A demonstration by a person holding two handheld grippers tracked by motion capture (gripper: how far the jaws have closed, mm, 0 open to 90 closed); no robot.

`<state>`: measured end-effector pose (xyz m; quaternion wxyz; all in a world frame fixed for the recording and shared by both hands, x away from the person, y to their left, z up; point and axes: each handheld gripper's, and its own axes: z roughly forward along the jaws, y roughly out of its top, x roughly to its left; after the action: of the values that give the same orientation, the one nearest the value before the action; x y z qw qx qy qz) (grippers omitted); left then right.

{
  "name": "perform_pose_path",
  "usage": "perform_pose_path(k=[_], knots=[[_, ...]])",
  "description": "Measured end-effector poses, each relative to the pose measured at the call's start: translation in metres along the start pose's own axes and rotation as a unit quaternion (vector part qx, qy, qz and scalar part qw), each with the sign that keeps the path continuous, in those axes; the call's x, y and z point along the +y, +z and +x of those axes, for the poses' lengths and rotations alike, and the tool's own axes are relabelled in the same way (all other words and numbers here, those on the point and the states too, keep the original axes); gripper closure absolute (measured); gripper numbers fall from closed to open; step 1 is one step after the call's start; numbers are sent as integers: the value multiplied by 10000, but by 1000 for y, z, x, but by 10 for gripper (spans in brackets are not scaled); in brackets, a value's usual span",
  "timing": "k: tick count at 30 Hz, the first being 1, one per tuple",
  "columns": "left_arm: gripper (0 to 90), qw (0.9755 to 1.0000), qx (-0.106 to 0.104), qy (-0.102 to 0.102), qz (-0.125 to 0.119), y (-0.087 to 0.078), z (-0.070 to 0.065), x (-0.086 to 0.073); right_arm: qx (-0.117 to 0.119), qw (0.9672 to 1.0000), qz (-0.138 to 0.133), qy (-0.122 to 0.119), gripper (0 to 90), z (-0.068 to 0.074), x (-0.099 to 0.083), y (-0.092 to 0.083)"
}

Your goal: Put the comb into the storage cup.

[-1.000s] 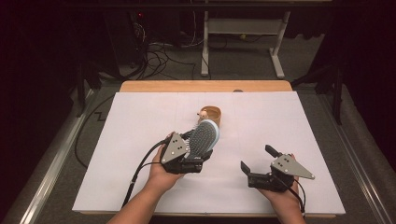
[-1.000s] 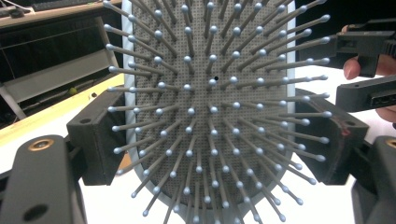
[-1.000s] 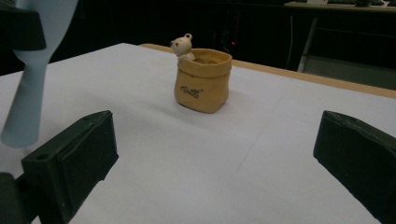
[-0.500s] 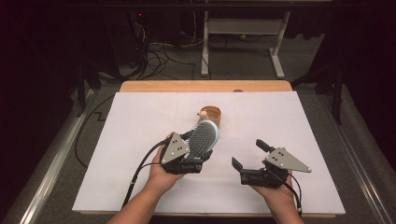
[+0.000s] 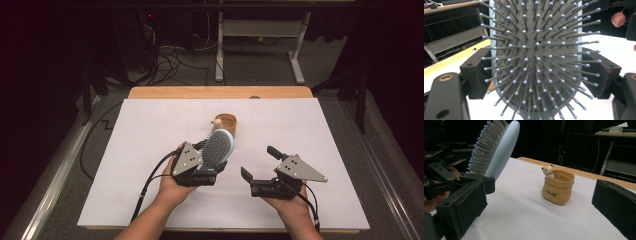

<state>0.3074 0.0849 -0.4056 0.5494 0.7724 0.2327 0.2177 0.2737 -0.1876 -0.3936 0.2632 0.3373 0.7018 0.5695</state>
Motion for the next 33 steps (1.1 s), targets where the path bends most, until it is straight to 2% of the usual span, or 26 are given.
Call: perform_pose_path(k=[12, 21, 33], knots=[[200, 10000, -26, 36, 24, 1, -3, 0, 166, 9998, -126, 24, 2, 9, 12, 3], [200, 10000, -32, 49, 59, 4, -4, -1, 453, 9988, -112, 134, 5, 16, 22, 15], [200, 9999, -48, 144, 78, 5, -10, 0, 603, 9980, -144, 117, 11, 30, 32, 33]])
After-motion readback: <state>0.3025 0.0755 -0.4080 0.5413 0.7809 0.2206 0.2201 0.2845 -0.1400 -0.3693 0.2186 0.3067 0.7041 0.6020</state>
